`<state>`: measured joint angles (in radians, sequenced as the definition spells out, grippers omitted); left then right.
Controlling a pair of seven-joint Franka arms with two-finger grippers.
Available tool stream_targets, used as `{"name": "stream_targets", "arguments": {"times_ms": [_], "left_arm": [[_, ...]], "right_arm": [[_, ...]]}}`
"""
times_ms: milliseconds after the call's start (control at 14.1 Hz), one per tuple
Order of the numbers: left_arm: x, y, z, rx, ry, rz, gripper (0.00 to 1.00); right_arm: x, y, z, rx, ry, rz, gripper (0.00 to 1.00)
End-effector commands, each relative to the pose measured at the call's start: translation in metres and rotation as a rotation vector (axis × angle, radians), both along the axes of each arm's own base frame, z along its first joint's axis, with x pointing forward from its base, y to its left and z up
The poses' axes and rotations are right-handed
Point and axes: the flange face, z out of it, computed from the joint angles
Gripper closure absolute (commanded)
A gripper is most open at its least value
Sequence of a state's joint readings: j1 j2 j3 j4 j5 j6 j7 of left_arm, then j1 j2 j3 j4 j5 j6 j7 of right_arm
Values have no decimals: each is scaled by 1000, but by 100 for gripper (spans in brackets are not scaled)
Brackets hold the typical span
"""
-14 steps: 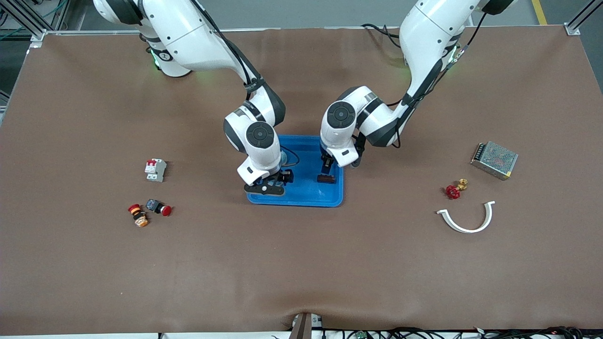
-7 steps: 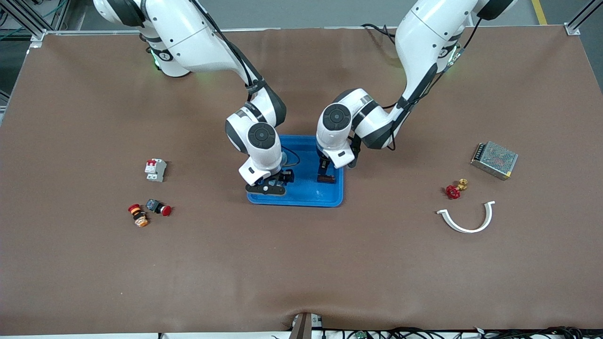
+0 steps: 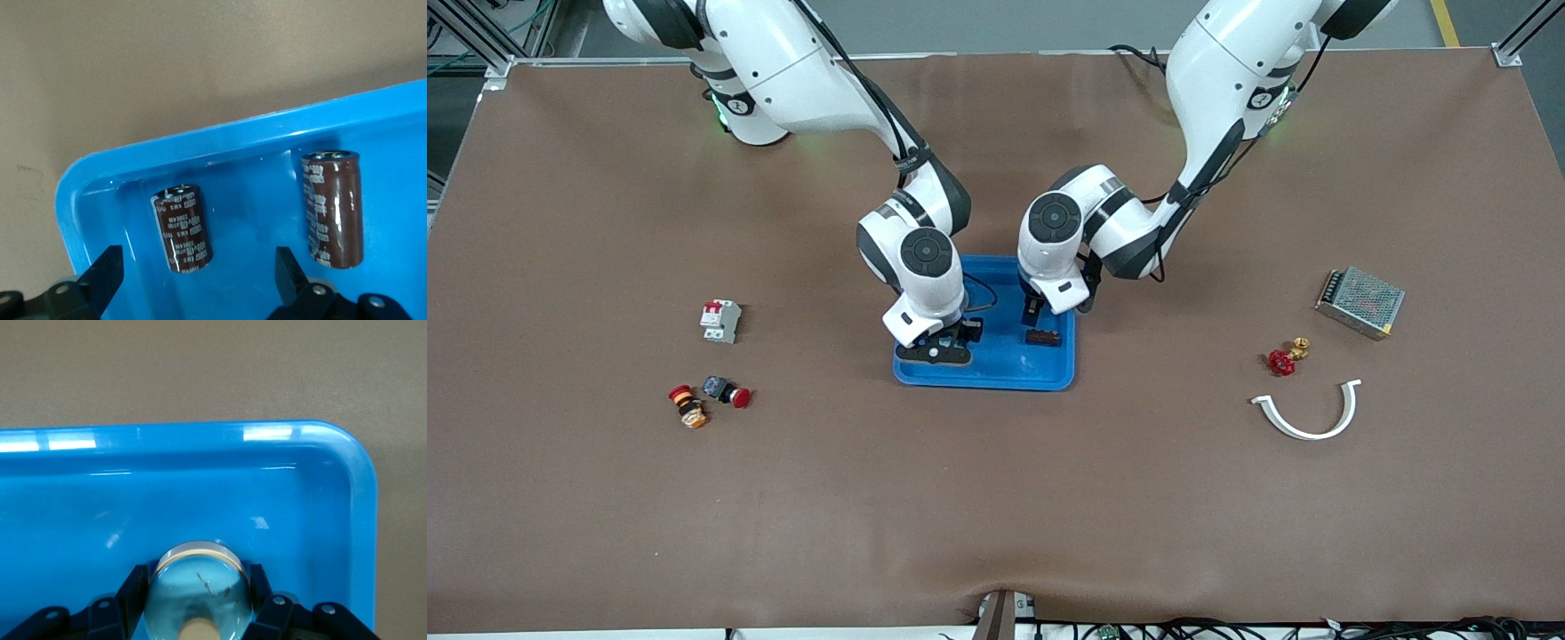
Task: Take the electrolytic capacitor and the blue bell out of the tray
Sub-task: 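Grasp the blue bell with the right gripper while the left gripper grasps the capacitor, then carry the bell with the right gripper while the left gripper lifts the capacitor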
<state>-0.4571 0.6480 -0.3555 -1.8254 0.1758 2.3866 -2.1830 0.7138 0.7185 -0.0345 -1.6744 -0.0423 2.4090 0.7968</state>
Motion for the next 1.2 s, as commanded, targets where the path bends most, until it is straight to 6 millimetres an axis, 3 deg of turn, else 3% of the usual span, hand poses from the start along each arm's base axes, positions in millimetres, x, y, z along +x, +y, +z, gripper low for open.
{"name": "stream_targets", "arguments": {"times_ms": [0,212,354,566,708,849,1062,1132], "left_arm": [[1,-2,-3,14,-16,5,0],[0,-1,-7,17,-10,4,0],[0,-1,-7,17,-10,4,0],[1,0,-8,18,-11,1,0],[0,2,-10,25,-12,-4,0],[0,3,-10,26,-12,-3,9],[1,4,-10,26,-12,1,29],[1,4,-10,27,-11,3,44]], "right_arm": [[2,2,0,-4,-4,4,67],[9,-2,10,1,-10,0,70],[9,-1,26,0,-1,-8,70],[16,-8,80,-11,9,21,70],[31,-33,124,-24,27,54,72],[46,-68,164,-32,44,118,72],[66,-138,224,-39,68,220,72],[71,-163,241,-39,76,261,72]]}}
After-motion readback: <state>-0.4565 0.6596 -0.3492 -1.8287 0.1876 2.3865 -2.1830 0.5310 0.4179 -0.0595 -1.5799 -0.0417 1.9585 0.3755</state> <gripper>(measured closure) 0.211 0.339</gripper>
